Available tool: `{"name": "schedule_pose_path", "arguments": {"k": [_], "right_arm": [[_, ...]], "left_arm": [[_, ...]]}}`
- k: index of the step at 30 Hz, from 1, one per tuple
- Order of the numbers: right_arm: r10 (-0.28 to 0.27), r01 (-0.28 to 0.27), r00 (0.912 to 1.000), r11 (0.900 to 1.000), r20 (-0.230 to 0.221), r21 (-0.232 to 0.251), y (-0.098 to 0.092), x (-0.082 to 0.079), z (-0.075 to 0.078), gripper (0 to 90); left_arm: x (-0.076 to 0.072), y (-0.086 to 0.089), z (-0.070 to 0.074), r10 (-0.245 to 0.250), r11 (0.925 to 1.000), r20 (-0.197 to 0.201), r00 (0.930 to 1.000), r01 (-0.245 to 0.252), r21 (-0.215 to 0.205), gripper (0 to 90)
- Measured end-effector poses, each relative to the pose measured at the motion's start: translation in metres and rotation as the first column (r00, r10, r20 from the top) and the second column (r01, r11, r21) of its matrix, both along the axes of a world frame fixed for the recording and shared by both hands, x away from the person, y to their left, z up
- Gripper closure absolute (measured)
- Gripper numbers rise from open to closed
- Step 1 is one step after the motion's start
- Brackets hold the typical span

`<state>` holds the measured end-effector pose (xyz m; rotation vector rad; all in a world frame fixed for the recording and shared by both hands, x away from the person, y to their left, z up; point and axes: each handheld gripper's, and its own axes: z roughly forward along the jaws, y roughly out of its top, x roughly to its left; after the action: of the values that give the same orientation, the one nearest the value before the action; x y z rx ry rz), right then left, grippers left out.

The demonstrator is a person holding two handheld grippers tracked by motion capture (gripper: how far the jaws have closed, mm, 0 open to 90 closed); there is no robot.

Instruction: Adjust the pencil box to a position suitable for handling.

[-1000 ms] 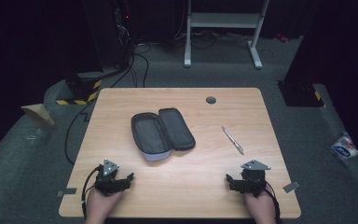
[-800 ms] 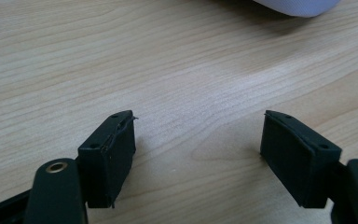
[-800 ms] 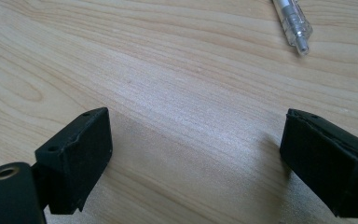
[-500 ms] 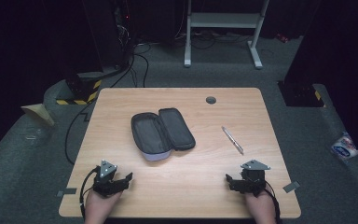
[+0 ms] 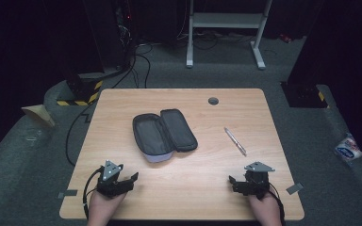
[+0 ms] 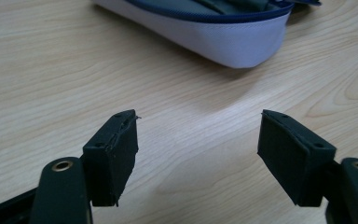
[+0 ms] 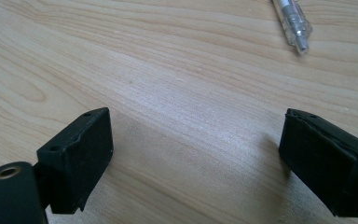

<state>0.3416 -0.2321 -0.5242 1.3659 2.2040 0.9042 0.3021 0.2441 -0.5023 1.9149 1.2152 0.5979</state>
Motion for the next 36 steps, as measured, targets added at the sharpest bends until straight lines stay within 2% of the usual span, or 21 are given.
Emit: {"name": "schedule_pose_path", "arguments": {"k": [3,8,11,18,20,21,22,23,24,25,27,28,30,33,36], "right_arm": [[-0.003,0.003,1.0,1.0,0.004,-0.016,0.003,0.0,0.0,9.5],[0.019,-0.019,0.9998,1.0,0.005,-0.018,0.004,0.001,-0.001,8.7],[0.015,-0.015,0.9999,1.0,0.001,-0.016,0.005,0.001,-0.001,8.6],[0.015,-0.015,0.9999,1.0,0.001,-0.015,0.005,0.001,-0.001,8.5],[0.014,-0.014,0.9999,1.0,-0.001,-0.014,0.005,0.001,-0.001,8.5],[0.014,-0.014,0.9999,1.0,0.0,-0.014,0.005,0.001,-0.001,8.5],[0.015,-0.015,0.9999,1.0,0.001,-0.015,0.005,0.001,-0.001,8.5],[0.014,-0.014,0.9999,1.0,0.0,-0.014,0.005,0.001,-0.001,8.5],[0.014,-0.014,0.9999,1.0,0.0,-0.014,0.005,0.001,-0.001,8.5],[0.017,-0.017,0.9999,1.0,0.001,-0.014,0.005,0.002,-0.001,8.3],[0.034,-0.034,0.9994,0.999,0.003,-0.016,0.004,0.003,-0.001,8.1],[0.036,-0.036,0.9993,0.999,0.001,-0.015,0.004,0.004,-0.001,8.1],[0.035,-0.035,0.9994,0.999,0.001,-0.016,0.005,0.004,-0.001,8.0],[0.028,-0.028,0.9996,1.0,0.0,-0.014,0.005,0.003,-0.001,8.0],[0.027,-0.027,0.9996,1.0,0.0,-0.014,0.006,0.003,-0.001,7.9]], "left_arm": [[0.001,-0.005,0.004,-0.029,0.9995,0.025,0.9993,0.029,-0.015,28.8],[0.01,-0.014,0.01,-0.055,0.9984,0.052,0.9971,0.056,-0.007,28.8],[0.016,-0.019,0.013,-0.065,0.9979,0.069,0.9955,0.065,0.001,28.9],[0.034,-0.029,0.022,-0.101,0.9949,0.094,0.9905,0.101,0.001,29.2],[0.044,-0.036,0.026,-0.116,0.9932,0.1,0.9882,0.116,0.002,29.2],[0.047,-0.038,0.027,-0.119,0.9926,0.104,0.9874,0.121,-0.013,29.4],[0.047,-0.038,0.027,-0.119,0.9926,0.104,0.9874,0.121,-0.013,30.3],[0.056,-0.045,0.028,-0.13,0.9912,0.096,0.9869,0.132,-0.01,30.6],[0.056,-0.045,0.028,-0.13,0.9912,0.096,0.9869,0.132,-0.01,30.6],[0.064,-0.052,0.029,-0.132,0.9911,0.089,0.9873,0.13,0.031,29.8],[0.068,-0.055,0.029,-0.134,0.991,0.079,0.9879,0.133,0.014,28.5],[0.068,-0.056,0.027,-0.137,0.9905,0.081,0.9873,0.137,0.012,28.5],[0.069,-0.058,0.023,-0.15,0.9884,0.067,0.9864,0.148,0.037,29.1],[0.068,-0.056,0.018,-0.152,0.9884,0.058,0.9867,0.151,0.014,31.1],[0.067,-0.055,0.015,-0.158,0.9872,0.055,0.9859,0.156,0.032,33.8]]}}
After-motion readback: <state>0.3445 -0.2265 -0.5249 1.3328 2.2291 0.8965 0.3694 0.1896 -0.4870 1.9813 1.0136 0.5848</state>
